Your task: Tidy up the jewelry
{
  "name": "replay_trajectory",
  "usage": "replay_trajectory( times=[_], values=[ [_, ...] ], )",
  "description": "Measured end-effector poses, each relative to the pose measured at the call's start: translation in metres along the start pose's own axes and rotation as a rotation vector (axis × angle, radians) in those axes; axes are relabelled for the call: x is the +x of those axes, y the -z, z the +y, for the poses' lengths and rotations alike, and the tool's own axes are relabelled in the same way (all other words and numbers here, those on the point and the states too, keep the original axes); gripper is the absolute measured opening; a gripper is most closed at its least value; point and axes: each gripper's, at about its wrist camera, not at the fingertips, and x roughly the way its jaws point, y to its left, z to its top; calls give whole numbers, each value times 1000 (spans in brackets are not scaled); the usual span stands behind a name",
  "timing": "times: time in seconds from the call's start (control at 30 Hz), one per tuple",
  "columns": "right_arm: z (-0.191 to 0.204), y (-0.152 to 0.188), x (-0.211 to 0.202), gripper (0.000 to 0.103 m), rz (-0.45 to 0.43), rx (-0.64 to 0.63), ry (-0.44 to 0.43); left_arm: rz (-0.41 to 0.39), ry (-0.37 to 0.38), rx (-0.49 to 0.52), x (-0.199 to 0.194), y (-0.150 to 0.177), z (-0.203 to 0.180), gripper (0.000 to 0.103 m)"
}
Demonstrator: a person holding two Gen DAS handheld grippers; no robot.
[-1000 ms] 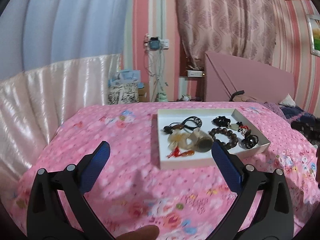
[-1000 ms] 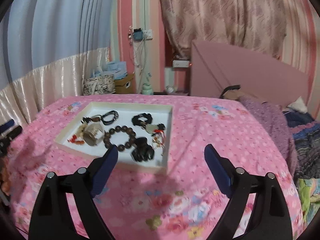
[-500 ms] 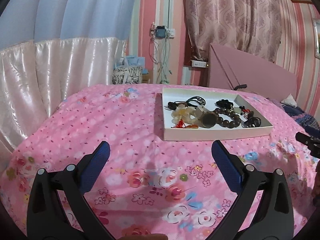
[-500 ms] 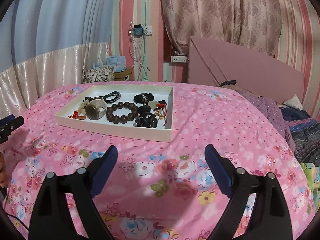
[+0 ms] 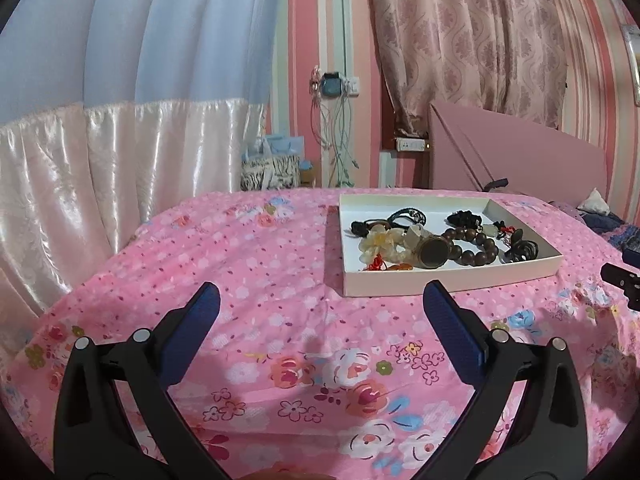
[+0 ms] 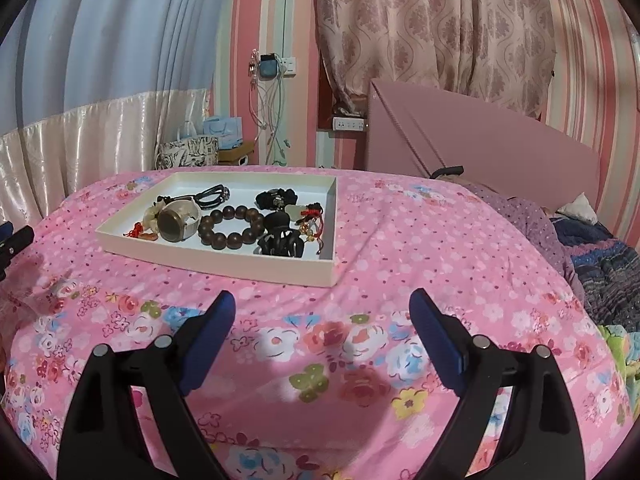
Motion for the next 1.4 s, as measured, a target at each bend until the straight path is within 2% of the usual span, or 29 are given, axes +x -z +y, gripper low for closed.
replay_trajectory(
  times=[0.3,0.43,1.4],
  values=[
    [-2,0,-7,89,-22,3,14,-11,-10,49,-2,0,-9,100],
    [-2,0,-7,97,-25,5,19,-11,-19,58,-2,1,-10,100],
    [-4,2,-3,98,-12,2,15,-19,-18,43,-4,2,-6,100]
  ],
)
